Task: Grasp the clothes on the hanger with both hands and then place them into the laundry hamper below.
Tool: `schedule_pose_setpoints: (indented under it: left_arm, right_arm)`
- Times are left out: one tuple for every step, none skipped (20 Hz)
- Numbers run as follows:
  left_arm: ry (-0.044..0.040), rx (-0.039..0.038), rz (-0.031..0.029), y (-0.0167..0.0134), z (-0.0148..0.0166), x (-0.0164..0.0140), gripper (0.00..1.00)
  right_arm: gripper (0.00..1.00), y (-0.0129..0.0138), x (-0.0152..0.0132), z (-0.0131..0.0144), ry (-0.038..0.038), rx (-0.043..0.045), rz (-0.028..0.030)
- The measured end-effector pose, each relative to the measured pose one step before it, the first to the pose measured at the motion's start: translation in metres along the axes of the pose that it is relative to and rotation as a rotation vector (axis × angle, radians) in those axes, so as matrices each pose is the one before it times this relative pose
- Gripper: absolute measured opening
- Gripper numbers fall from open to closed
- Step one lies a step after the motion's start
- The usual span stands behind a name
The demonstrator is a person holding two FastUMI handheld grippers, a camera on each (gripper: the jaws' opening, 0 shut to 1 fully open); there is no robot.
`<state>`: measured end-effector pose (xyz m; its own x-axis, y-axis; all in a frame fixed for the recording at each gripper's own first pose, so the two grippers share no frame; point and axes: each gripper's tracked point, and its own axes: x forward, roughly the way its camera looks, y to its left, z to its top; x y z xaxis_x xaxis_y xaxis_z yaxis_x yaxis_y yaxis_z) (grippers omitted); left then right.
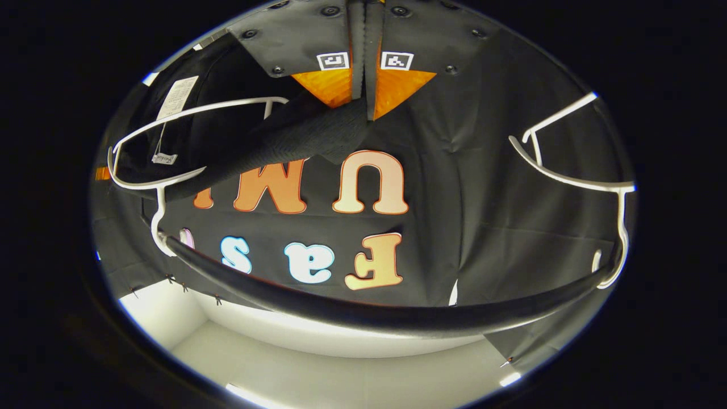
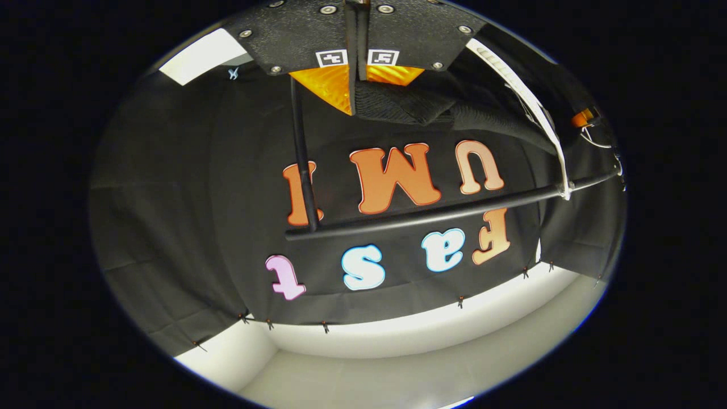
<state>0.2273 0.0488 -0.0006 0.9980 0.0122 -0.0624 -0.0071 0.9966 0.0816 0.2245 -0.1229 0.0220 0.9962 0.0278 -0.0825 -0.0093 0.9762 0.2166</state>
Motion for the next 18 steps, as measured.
schedule_pose_setpoints:
  left_arm:
    - [0.00429, 0.00225, 0.01143, 0.0005, -0.00262, 0.00174, 0.07]
    - [0.00571, -0.00284, 0.01159, 0.00089, -0.00349, 0.00199, 0.07]
    - [0.00592, -0.01024, 0.0095, 0.00221, -0.00255, -0.00217, 0.07]
    - [0.00801, -0.01034, 0.00951, 0.00473, -0.00404, 0.00053, 0.07]
    - [0.00764, -0.00836, 0.00635, 0.00384, -0.00346, 0.00032, 0.07]
    - [0.00503, -0.00653, 0.00252, 0.00199, -0.00229, 0.00027, 0.07]
    - [0.0023, 0.0026, 0.00802, 0.00195, -0.00225, -0.0004, 0.07]
    - [0.003, 0.01062, 0.00951, 0.00282, -0.00181, -0.00079, 0.07]
    - [0.00532, 0.01328, 0.01333, 0.00257, -0.00249, -0.00028, 0.07]
    - [0.00758, 0.00633, 0.00961, 0.00126, -0.00423, -0.00005, 0.07]
    - [0.00813, 0.00161, 0.00564, -0.00211, -0.00635, 0.00004, 0.07]
    - [0.0065, 0.00097, 0.00536, -0.00077, -0.00622, -0.00076, 0.07]
    - [0.00661, 0.00181, 0.00423, -0.00051, -0.00562, -0.00038, 0.07]
    - [0.00315, -0.00028, 0.00148, -0.0004, -0.00266, 0.00049, 0.07]
    - [0.00212, -0.00346, 0.00209, -0.00017, -0.0027, 0.00049, 0.07]
    - [0.00492, -0.00551, 0.00098, 0.00018, -0.00274, 0.00027, 0.07]
    - [0.00597, -0.00573, 0.00244, 0.00098, -0.00227, -0.00188, 0.07]
    - [0.00954, -0.00538, 0.00329, 0.00158, -0.00499, -0.00151, 0.07]
  right_arm:
    - [0.0, 0.00002, 0.00655, -0.01319, 0.02077, 0.01265, 0.01935]
    - [0.0, 0.00096, 0.00592, -0.01242, 0.0188, 0.02131, 0.02187]
    - [0.0, 0.00186, 0.00654, -0.01206, 0.01971, 0.03424, 0.02774]
    - [0.0, 0.00076, 0.00733, -0.00729, 0.0085, 0.03766, 0.02665]
    - [0.0, -0.00126, 0.00703, -0.0047, 0.00718, 0.02772, 0.02164]
    - [0.0, -0.00124, 0.00678, -0.00776, 0.0069, 0.01904, 0.01725]
    - [0.0, -0.00188, 0.00614, -0.00776, 0.00975, 0.01556, 0.01425]
    - [0.0, -0.00035, 0.00539, -0.00933, 0.01515, 0.0201, 0.01369]
    - [0.0, -0.00018, 0.00488, -0.01008, 0.01705, 0.0203, 0.0126]
    - [0.0, -0.00222, 0.0061, -0.00809, 0.0149, 0.01596, 0.00508]
    - [0.0, -0.00326, 0.00514, -0.00587, 0.01186, 0.00822, 0.00188]
    - [0.0, -0.00232, 0.00658, -0.00718, 0.01005, 0.00337, 0.00214]
    - [0.0, -0.00114, 0.00651, -0.00743, 0.01085, 0.00471, 0.00537]
    - [0.0, -0.00075, 0.00377, -0.00673, 0.00856, 0.00268, 0.00619]
    - [0.0, -0.0008, 0.00492, -0.00663, 0.01218, -0.00132, 0.00241]
    - [0.0, 0.00041, 0.00137, -0.0091, 0.01529, 0.00034, 0.001]
    - [0.0, -0.00056, 0.00365, -0.00959, 0.01951, 0.00586, 0.00231]
    - [0.0, 0.0013, 0.00302, -0.0095, 0.02139, 0.00655, 0.00481]
